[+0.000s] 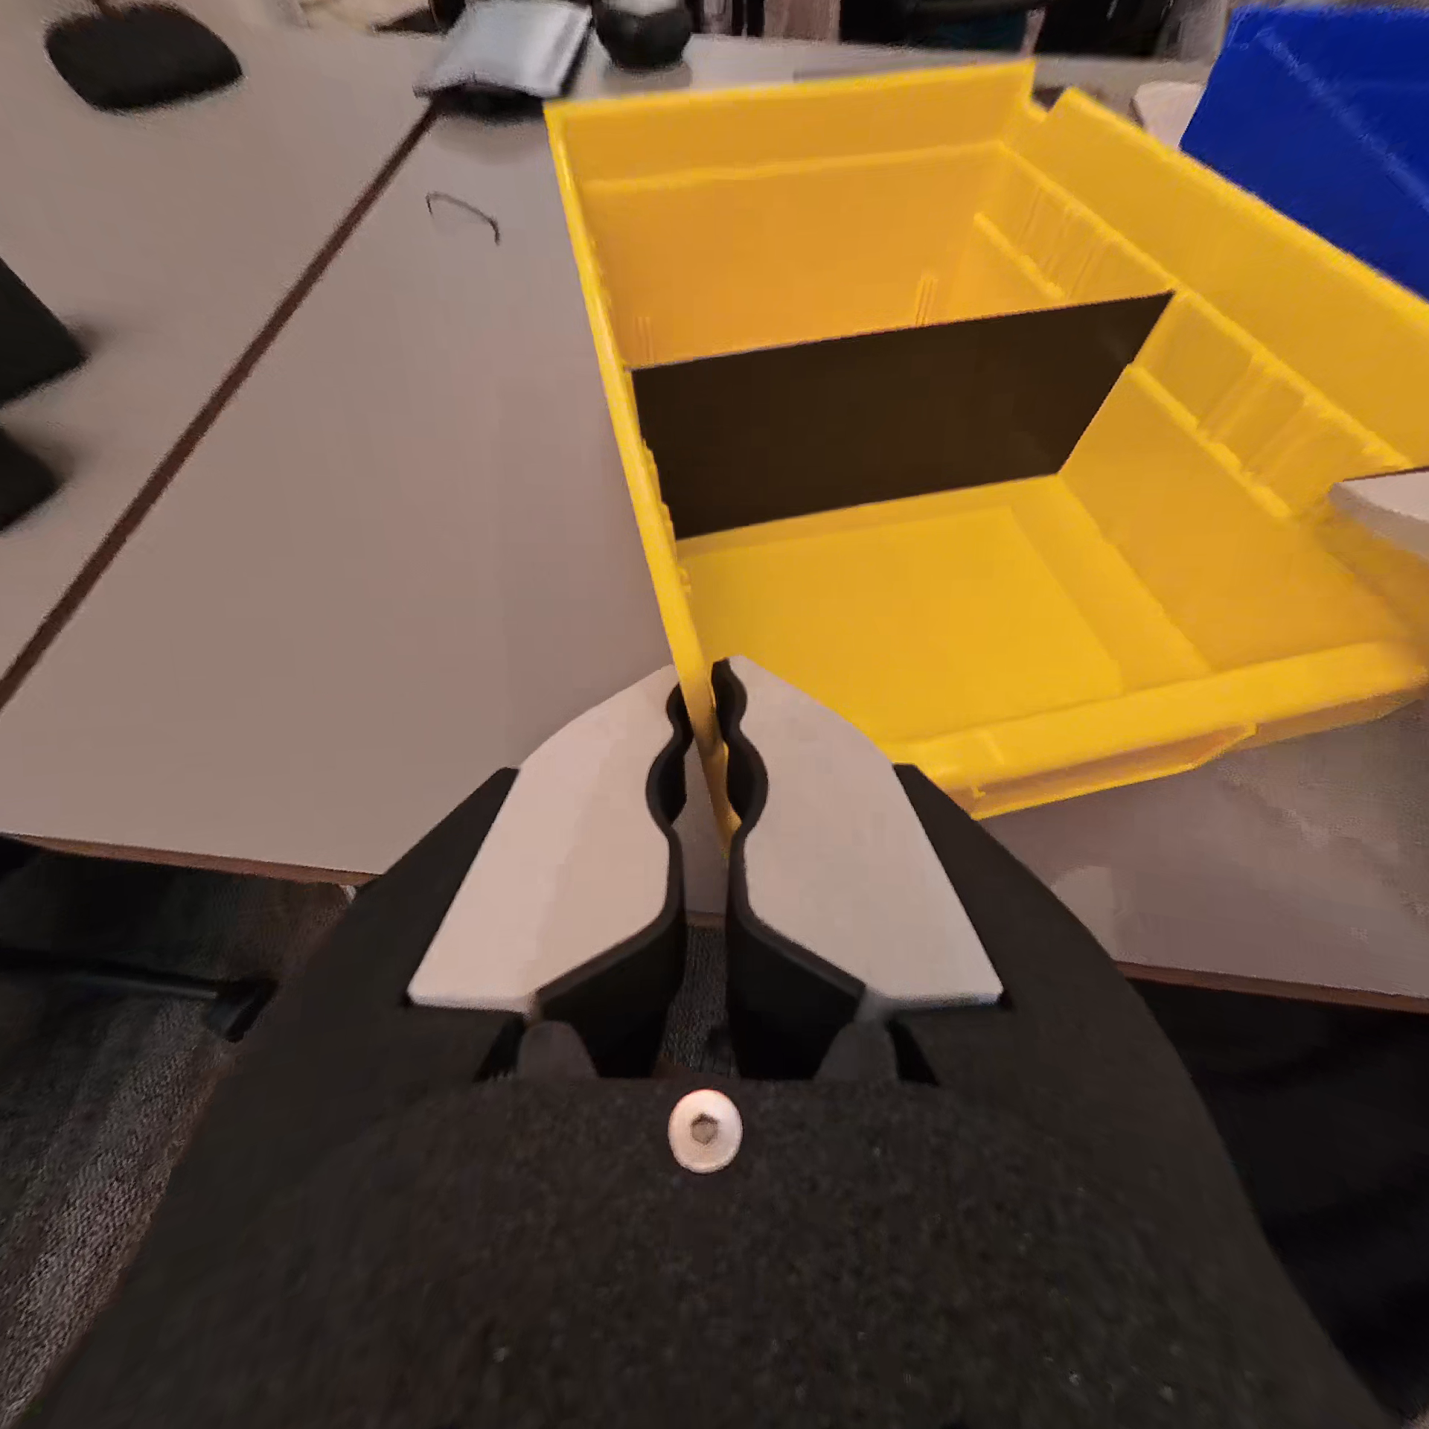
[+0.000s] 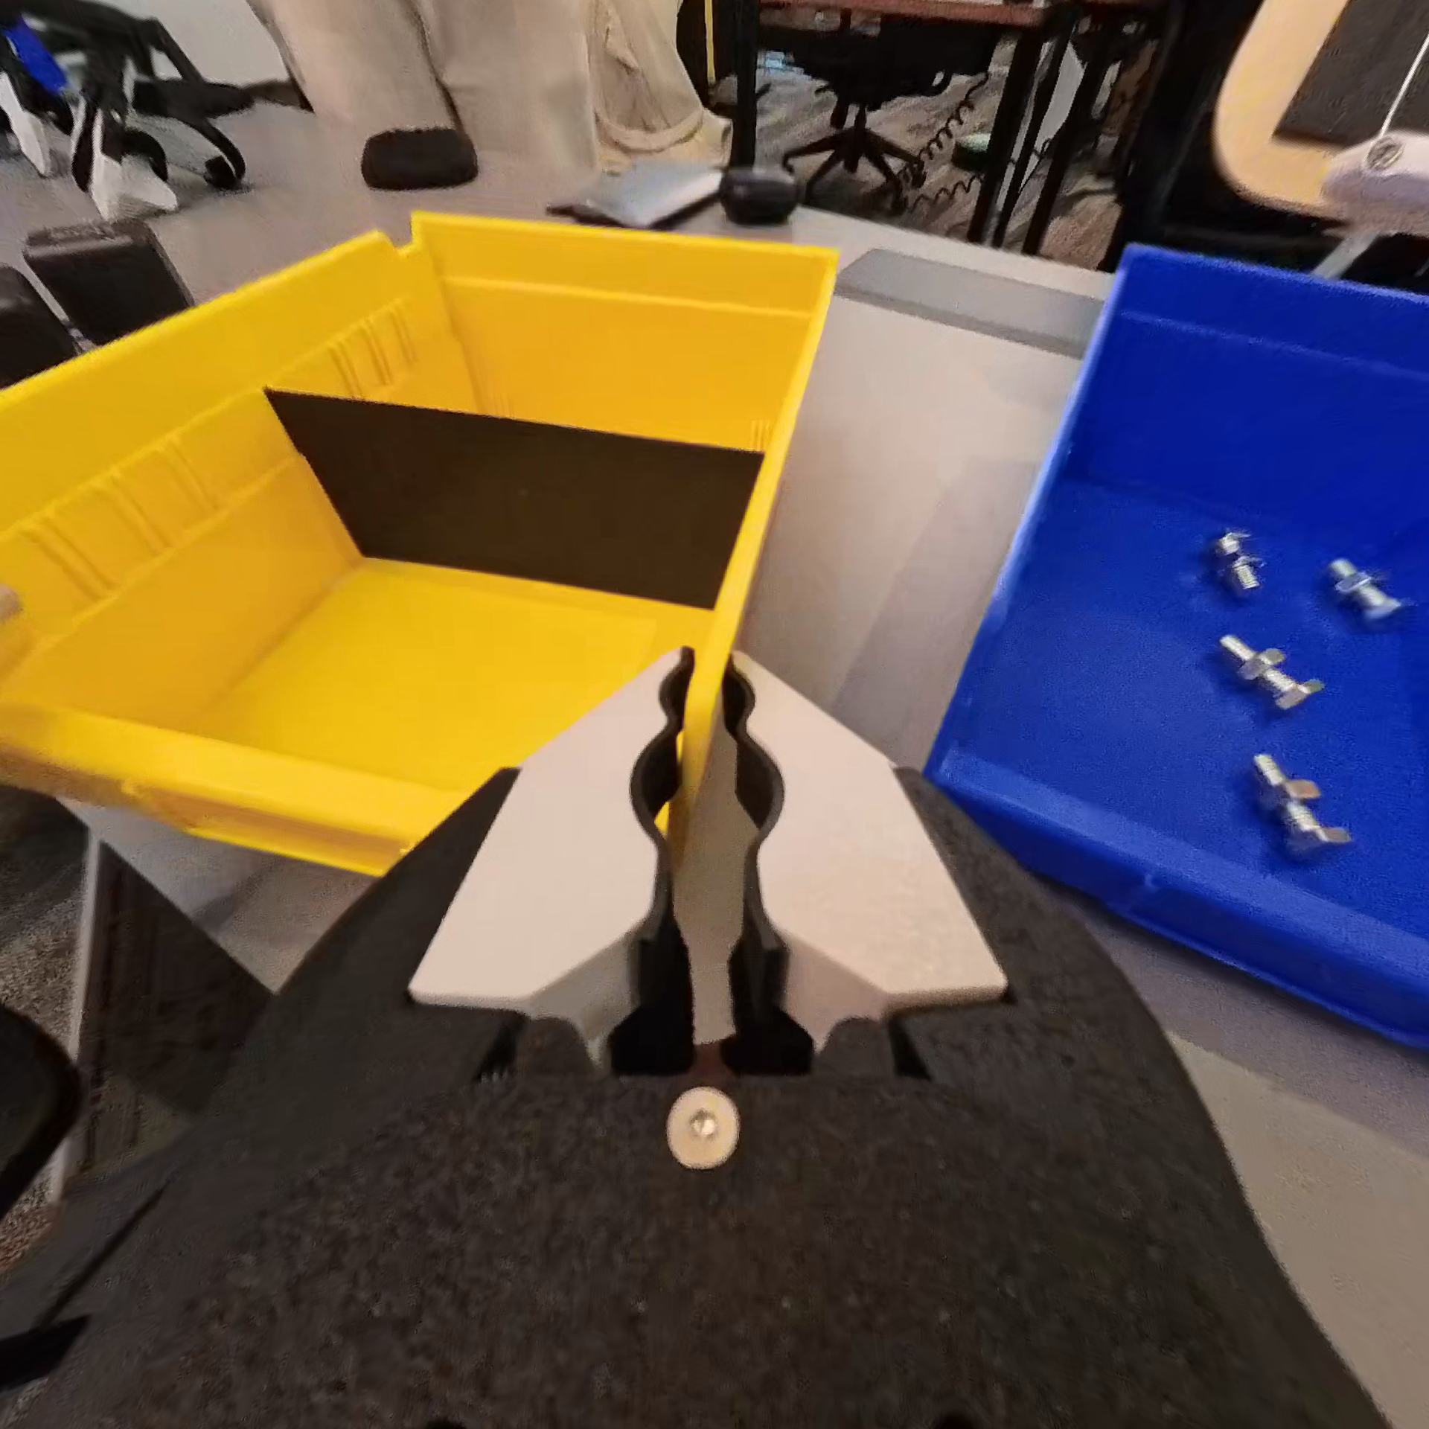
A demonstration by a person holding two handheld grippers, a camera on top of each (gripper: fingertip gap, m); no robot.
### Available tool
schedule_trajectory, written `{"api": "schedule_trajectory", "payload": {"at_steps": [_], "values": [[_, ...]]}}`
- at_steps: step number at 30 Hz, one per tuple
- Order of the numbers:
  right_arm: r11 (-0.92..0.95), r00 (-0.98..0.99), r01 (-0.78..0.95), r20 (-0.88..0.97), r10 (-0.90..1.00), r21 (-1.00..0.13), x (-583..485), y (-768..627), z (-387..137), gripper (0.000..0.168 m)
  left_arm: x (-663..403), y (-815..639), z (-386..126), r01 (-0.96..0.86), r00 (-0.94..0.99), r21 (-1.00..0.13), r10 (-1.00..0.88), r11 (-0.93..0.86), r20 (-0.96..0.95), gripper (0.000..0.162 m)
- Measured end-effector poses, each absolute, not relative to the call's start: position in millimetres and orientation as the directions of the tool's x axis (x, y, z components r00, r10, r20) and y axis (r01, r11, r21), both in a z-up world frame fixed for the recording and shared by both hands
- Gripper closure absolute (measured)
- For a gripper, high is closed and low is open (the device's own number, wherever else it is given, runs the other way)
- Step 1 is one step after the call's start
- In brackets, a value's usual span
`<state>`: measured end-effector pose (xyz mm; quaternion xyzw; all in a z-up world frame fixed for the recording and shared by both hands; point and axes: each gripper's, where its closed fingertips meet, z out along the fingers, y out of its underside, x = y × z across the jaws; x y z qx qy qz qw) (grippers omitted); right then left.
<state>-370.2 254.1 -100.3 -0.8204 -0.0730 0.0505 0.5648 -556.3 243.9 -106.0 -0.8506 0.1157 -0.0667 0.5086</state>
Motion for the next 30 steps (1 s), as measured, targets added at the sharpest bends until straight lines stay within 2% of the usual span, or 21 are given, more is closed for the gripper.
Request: {"api": "schedule_trajectory", "payload": {"at_steps": [4, 6, 9, 13, 17, 20, 22, 26, 30], "values": [[-0.213, 0.989, 0.061, 0.03, 0.143, -0.975, -347, 248, -38, 0.164, -535, 240, -53, -0.127, 0.962, -0.939, -0.27, -0.319, -0.038, 0.157], [-0.142, 0.993, 0.097, 0.086, 0.076, -0.985, -321, 245, -3, 0.165, -509, 246, -23, -0.117, 0.946, -0.954, -0.324, -0.275, -0.023, 0.157], [-0.026, 0.998, 0.07, 0.069, 0.006, -0.997, -276, 236, 51, 0.164, -462, 255, 24, -0.144, 0.918, -0.976, -0.391, -0.164, -0.07, 0.157], [0.095, 0.988, 0.078, 0.064, -0.141, -0.992, -193, 215, 120, 0.166, -378, 253, 90, -0.128, 0.865, -0.992, -0.489, -0.002, -0.11, 0.156], [0.124, 0.94, 0.126, 0.078, -0.333, -0.984, -85, 189, 155, 0.167, -263, 250, 119, -0.133, 0.788, -0.987, -0.593, 0.096, -0.164, 0.155], [0.093, 0.915, 0.051, 0.009, -0.403, -0.994, 6, 170, 146, 0.167, -169, 243, 117, -0.133, 0.721, -0.987, -0.675, 0.09, -0.158, 0.155], [0.065, 0.904, -0.016, -0.042, -0.426, -0.998, 65, 158, 122, 0.167, -109, 237, 100, -0.15, 0.685, -0.985, -0.709, 0.084, -0.165, 0.155], [-0.081, 0.881, -0.106, -0.056, -0.469, -0.991, 160, 139, 47, 0.167, -13, 223, 41, -0.209, 0.656, -0.972, -0.723, 0.102, -0.217, 0.155], [-0.172, 0.894, -0.139, -0.049, -0.445, -0.975, 211, 127, -22, 0.167, 37, 209, -24, -0.261, 0.645, -0.965, -0.74, 0.019, -0.189, 0.155]]}}
